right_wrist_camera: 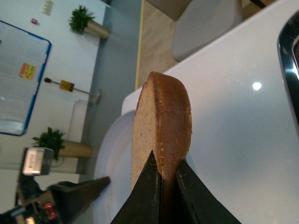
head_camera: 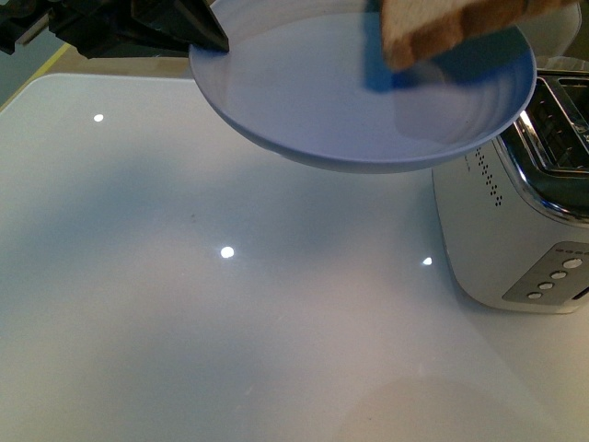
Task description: Left arm holds plate, right arm toasts bread
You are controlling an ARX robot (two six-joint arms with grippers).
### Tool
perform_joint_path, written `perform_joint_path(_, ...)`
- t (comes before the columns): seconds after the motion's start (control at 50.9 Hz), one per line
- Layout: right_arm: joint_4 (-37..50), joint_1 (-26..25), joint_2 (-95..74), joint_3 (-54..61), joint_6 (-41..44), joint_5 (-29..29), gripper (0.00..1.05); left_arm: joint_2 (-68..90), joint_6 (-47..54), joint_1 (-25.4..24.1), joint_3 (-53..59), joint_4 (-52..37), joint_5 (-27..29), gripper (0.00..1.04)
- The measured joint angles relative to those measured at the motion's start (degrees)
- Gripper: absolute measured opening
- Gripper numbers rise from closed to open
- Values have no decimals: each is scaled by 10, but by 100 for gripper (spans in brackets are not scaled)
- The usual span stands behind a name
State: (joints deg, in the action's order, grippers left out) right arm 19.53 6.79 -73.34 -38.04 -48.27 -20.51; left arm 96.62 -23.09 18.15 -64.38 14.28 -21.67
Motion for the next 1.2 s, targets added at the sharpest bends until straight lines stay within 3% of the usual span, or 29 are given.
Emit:
perform_joint_path(0.216,8,-71,56,-57,-21,-11,3,0,0,0,9,0,0,3)
perform_joint_path(0.373,-47,-98,72,-88,122,130,3,-1,0,1,9,0,0,3)
perform_joint_path(0.471,-44,-91,58,-73,298,210,3,-2,0,3,9,-2,0,3)
perform_joint_path(0.569,-28,-74,42,-49,382,233,3,-2,-1,3,10,-2,0,3)
perform_joint_path(0.824,-13,-32,-8,-1,492,274,3,-3,-1,3,16,-2,0,3)
perform_joint_path(1.197,-8,-6,-49,5,512,283,3,-6,-2,3,18,-4,0,3)
